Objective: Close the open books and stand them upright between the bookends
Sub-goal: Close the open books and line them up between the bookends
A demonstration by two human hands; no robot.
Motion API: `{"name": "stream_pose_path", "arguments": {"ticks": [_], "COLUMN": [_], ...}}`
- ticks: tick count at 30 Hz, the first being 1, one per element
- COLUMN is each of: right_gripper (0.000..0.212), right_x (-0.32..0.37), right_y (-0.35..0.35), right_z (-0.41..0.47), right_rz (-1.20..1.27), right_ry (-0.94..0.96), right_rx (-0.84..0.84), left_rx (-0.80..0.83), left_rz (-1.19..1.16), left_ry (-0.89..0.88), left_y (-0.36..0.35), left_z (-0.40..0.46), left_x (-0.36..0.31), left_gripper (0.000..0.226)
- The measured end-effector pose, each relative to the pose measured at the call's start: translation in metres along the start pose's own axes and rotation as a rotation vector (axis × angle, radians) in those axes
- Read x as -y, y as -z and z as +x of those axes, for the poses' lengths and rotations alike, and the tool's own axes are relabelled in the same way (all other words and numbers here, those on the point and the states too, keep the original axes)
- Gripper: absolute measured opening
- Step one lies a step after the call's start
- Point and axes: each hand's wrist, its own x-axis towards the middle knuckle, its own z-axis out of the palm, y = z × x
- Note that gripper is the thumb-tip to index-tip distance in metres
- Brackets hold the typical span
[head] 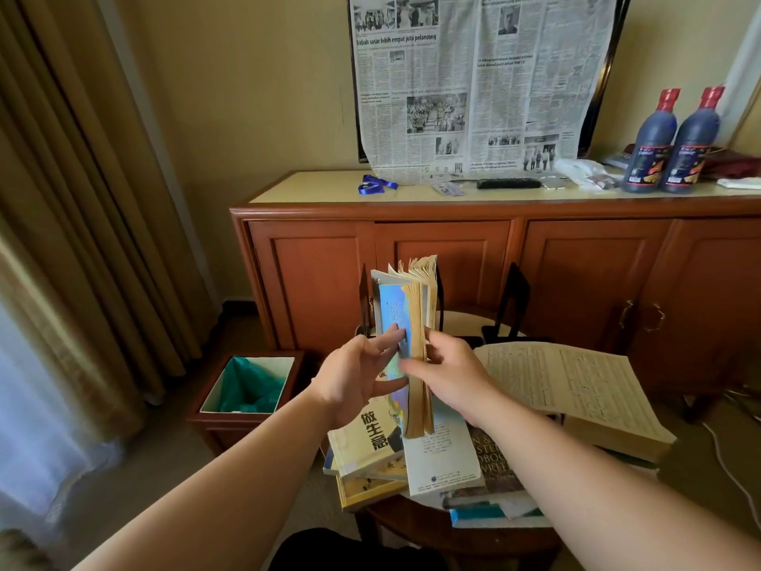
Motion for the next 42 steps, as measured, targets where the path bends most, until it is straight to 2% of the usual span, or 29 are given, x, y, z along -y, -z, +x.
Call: {"name": "stream_pose_path", "arguments": {"ticks": [3,5,6,8,12,15,17,20,23,25,27,30,33,37,42], "right_gripper": [0.018,0.009,0.014,0.02,0.024,0.032,0.029,0.024,0.046,0.062,0.069,0.081,0.078,0.076,0.078], "right_x": [-0.009,-0.014,-0.015,-0.019,-0.021,-0.023,-0.025,-0.032,-0.033,-0.033,-0.042,-0.063,-0.081,-0.101,-0.11], "right_y": [0.002,0.006,0.009,0.015,0.027,0.031,0.033,0.034,0.027,0.021,0.013,0.006,0.004,0.002,0.003], "right_z": [0.008,0.014,0.016,0.021,0.025,0.026,0.028,0.035,0.038,0.037,0.033,0.028,0.024,0.016,0.015], "right_rz": [-0.037,0.01,0.058,0.186,0.356,0.349,0.215,-0.075,-0.269,-0.368,-0.532,-0.882,-1.125,-1.26,-1.253], "right_ry": [-0.053,-0.108,-0.14,-0.195,-0.228,-0.217,-0.164,-0.11,-0.11,-0.138,-0.132,-0.148,-0.162,-0.146,-0.14], "right_rx": [-0.149,-0.211,-0.215,-0.184,-0.097,0.008,0.026,-0.036,-0.148,-0.235,-0.182,0.019,0.143,0.154,0.148], "left_rx": [-0.046,-0.187,-0.242,-0.231,-0.186,-0.013,0.073,0.109,0.041,-0.08,-0.222,-0.378,-0.495,-0.56,-0.624], "left_rz": [0.146,0.36,0.437,0.528,0.39,0.235,0.179,0.227,0.302,0.314,0.308,0.327,0.452,0.593,0.652], "left_ry": [-0.028,-0.137,-0.185,-0.221,-0.107,-0.018,0.027,0.064,0.051,0.011,-0.046,-0.128,-0.168,-0.223,-0.215], "left_y": [0.006,0.012,0.016,0.022,0.029,0.034,0.037,0.035,0.03,0.029,0.03,0.028,0.023,0.016,0.005], "left_z": [0.007,0.013,0.015,0.02,0.027,0.024,0.02,0.017,0.017,0.022,0.03,0.044,0.061,0.086,0.117], "left_x": [0.003,0.003,0.003,0.002,-0.005,-0.011,-0.014,-0.014,-0.014,-0.014,-0.017,-0.023,-0.023,-0.017,-0.008], "left_gripper": [0.046,0.037,0.038,0.041,0.038,0.042,0.051,0.043,0.037,0.033,0.03,0.027,0.025,0.031,0.036]}}
